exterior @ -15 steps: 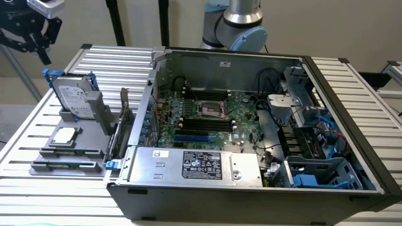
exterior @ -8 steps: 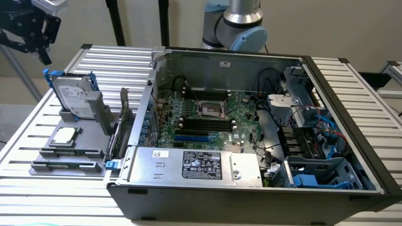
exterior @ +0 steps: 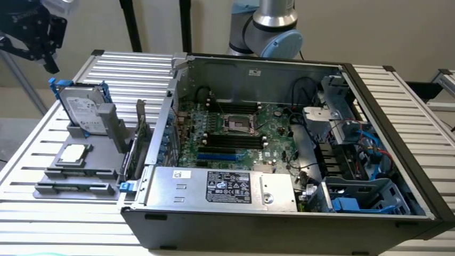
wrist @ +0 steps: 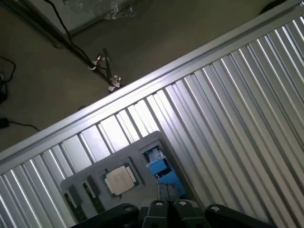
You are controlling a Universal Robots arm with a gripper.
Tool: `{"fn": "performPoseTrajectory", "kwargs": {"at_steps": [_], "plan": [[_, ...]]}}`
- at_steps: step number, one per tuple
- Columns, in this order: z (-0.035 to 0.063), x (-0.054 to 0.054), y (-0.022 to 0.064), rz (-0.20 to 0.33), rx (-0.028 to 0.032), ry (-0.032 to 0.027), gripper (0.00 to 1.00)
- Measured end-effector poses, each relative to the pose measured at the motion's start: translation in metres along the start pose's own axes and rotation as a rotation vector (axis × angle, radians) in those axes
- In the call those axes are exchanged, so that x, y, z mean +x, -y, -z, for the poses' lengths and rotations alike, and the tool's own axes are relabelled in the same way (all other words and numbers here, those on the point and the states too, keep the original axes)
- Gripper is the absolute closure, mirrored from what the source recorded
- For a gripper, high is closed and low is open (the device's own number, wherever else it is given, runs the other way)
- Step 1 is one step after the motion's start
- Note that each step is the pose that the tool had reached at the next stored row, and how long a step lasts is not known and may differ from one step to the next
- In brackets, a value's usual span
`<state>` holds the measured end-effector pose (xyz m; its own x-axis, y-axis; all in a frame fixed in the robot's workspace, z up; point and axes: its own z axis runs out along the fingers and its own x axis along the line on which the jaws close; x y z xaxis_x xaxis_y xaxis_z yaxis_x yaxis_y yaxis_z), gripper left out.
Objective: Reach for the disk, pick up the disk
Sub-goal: 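Pick up the disk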
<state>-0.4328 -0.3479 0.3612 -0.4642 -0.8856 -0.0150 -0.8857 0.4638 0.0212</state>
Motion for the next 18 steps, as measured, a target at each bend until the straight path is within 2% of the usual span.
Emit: {"fn": "performPoseTrajectory", "kwargs": {"at_steps": [14,18], "plan": [[0.0,0.0,0.0,0.194,0.0129,0.0042,0.89],[0.0,0.0,0.0,0.255,0.0135,0.0041,0.89]]}}
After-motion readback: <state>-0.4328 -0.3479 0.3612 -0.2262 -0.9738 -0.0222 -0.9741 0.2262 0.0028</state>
